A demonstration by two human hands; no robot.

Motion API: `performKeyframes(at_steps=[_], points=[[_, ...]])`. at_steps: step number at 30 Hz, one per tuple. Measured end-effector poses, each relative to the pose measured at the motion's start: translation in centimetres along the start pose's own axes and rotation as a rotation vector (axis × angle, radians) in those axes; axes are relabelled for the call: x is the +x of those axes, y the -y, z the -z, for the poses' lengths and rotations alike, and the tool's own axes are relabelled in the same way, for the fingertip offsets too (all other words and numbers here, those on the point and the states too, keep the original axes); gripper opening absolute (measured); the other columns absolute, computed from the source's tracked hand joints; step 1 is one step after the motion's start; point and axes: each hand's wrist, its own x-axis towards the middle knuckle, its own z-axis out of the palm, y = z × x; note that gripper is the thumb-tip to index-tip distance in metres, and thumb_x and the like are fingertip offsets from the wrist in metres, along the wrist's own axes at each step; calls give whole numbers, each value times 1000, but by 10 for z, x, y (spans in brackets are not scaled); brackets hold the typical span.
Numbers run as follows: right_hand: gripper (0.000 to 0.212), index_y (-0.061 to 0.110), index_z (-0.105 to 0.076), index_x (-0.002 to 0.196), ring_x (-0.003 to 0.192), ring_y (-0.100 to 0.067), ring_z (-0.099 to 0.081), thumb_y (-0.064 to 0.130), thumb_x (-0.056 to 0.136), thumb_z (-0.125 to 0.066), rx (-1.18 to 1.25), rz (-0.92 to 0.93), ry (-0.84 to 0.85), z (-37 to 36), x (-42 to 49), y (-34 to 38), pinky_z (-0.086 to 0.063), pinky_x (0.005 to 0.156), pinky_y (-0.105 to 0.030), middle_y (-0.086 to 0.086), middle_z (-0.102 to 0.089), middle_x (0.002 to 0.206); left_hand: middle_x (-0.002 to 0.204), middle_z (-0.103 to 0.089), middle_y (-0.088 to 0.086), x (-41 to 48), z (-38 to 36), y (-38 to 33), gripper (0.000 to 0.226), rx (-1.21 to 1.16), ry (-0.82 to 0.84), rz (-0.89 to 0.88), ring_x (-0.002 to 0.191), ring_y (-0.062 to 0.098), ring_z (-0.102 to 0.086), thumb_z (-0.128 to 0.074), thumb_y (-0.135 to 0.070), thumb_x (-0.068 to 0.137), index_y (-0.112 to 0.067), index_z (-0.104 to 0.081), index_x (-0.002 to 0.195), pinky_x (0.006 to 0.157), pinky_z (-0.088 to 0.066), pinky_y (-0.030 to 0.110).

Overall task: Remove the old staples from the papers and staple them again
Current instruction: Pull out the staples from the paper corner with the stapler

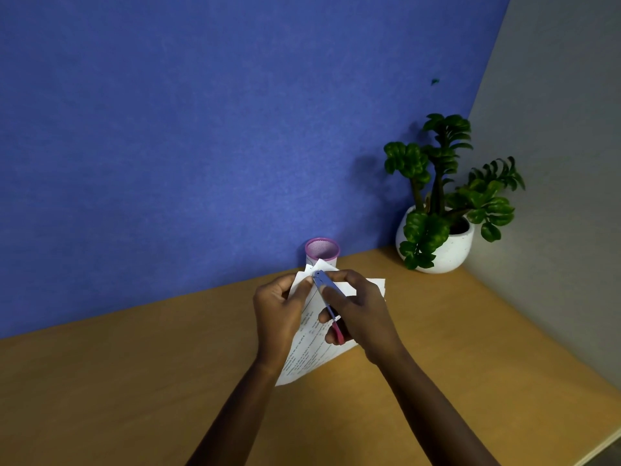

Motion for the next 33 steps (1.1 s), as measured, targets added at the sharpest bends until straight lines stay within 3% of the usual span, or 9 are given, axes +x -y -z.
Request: performKeyframes(at_steps=[5, 9, 13, 18, 22, 25, 28, 30, 33], points=[[33, 19, -48, 123, 52, -6, -59, 27, 91, -51, -161, 83, -57, -3, -1, -6, -49, 49, -11, -7, -68, 95, 53, -62, 9, 2, -2, 5, 34, 68, -22, -40, 52, 20, -53, -63, -9, 84, -23, -60, 53, 50, -41, 27], [36, 21, -46, 126, 62, -14, -61, 30, 91, -51, -260, 126, -86, -3, -1, -10, -49, 55, -17, -10, -70, 101, 45, -58, -7, 2, -2, 8, 38, 98, -23, -47, 47, 12, -51, -63, -11, 85, -28, -58, 50, 47, -40, 22], [37, 24, -43, 127, 48, -6, -56, 31, 92, -50, -376, 178, -103, -3, 1, -13, -48, 49, -13, -9, -71, 99, 53, -61, 15, 2, -1, 10, 28, 137, -10, -96, 50, 34, -52, -62, -13, 85, -5, -63, 59, 51, -39, 32], [36, 27, -43, 126, 50, -10, -59, 31, 91, -51, -422, 208, -111, -3, 2, -15, -51, 51, -16, -7, -70, 99, 55, -59, 23, 3, -1, 12, 29, 178, -8, -126, 52, 40, -50, -62, -14, 85, 3, -61, 62, 51, -37, 35], [38, 28, -42, 128, 54, -12, -63, 33, 92, -49, -482, 239, -129, -2, 1, -15, -52, 51, -16, -6, -70, 98, 54, -60, 15, 4, -1, 13, 27, 187, 0, -96, 50, 29, -52, -62, -16, 85, -1, -63, 62, 51, -38, 32], [36, 25, -43, 127, 58, -19, -69, 31, 93, -48, -485, 305, -187, 2, 2, -13, -59, 56, -27, -9, -72, 89, 48, -54, 9, 0, -3, 11, 31, 180, 37, -85, 50, 15, -44, -63, -16, 84, -6, -58, 55, 49, -38, 33], [33, 21, -47, 124, 46, -9, -63, 27, 92, -51, -362, 254, -161, 12, 7, -9, -54, 47, -20, -2, -69, 74, 61, -55, 32, -2, -4, 10, 32, 113, 46, -13, 57, 24, -44, -62, -17, 85, 8, -57, 65, 52, -43, 47], [30, 18, -51, 120, 37, -4, -57, 25, 91, -52, -282, 219, -102, 15, 7, -9, -46, 40, -13, 5, -64, 63, 67, -53, 38, -2, -4, 7, 33, 12, 29, 41, 59, 26, -45, -61, -20, 86, 9, -57, 69, 52, -42, 43], [31, 18, -52, 118, 37, -5, -58, 28, 90, -54, -204, 131, -21, 14, 5, -11, -48, 40, -12, 8, -62, 66, 66, -58, 30, -3, -5, 3, 27, -54, 8, 67, 54, 23, -52, -60, -19, 87, 0, -61, 68, 46, -43, 27]])
